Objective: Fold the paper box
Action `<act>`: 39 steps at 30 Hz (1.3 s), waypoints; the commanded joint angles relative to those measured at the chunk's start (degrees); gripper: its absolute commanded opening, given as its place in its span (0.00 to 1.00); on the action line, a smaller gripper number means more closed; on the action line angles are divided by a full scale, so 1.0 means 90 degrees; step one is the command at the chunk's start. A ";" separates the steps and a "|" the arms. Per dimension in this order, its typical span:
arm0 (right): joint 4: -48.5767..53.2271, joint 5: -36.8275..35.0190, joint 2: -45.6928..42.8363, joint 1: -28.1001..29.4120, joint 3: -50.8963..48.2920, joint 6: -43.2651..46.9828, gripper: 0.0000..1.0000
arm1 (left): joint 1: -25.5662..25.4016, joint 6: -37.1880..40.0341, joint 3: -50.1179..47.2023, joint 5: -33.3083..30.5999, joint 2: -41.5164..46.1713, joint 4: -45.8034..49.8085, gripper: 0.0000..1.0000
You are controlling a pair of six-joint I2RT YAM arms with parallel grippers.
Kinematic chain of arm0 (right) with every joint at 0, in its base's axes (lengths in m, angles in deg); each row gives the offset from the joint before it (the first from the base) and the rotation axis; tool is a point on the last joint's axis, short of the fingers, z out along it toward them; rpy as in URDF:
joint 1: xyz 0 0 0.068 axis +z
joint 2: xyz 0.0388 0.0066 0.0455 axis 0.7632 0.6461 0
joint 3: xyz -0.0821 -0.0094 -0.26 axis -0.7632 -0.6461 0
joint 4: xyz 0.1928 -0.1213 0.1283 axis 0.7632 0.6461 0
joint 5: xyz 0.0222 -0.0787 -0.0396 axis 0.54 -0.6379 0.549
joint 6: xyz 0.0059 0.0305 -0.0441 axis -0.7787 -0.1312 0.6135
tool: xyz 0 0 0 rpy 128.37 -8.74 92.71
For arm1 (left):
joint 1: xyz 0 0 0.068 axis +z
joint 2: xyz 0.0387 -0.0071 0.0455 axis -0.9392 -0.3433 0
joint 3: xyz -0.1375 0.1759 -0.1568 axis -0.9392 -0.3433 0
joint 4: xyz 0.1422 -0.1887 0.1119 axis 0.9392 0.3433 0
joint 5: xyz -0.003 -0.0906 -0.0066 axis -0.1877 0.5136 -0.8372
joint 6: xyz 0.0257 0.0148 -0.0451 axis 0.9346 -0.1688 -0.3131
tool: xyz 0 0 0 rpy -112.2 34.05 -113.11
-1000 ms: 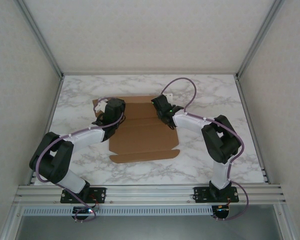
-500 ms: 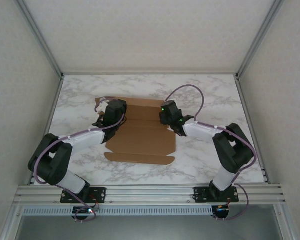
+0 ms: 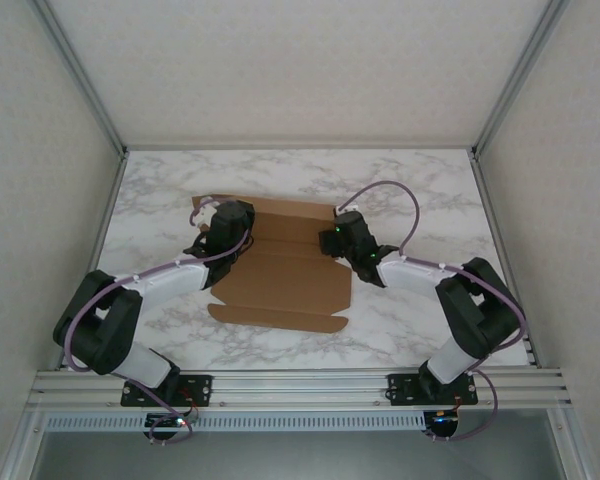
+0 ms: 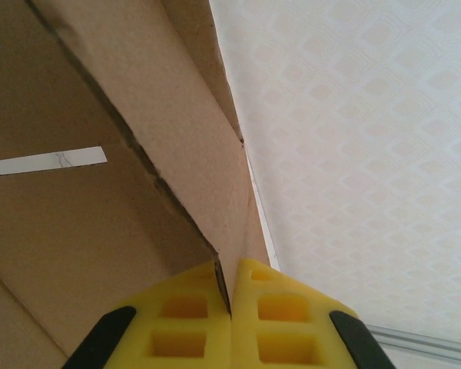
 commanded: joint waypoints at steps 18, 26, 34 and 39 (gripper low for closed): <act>-0.2783 0.0891 -0.1378 -0.0331 -0.1902 0.0872 0.72 | -0.0132 -0.1073 -0.0445 -0.0541 0.0083 0.1113 0.00; -0.2525 0.0733 -0.0388 -0.0302 -0.1709 0.0640 0.68 | -0.0161 -0.1065 -0.0356 -0.0577 -0.0019 0.1142 0.00; -0.2208 0.0040 0.0554 -0.0155 -0.0936 0.0823 0.58 | -0.0201 -0.1044 -0.0338 -0.0625 -0.0055 0.1223 0.00; -0.2265 -0.0445 0.0786 -0.0085 -0.0763 0.0828 0.53 | -0.0230 -0.1083 -0.0296 -0.0699 -0.0062 0.1316 0.00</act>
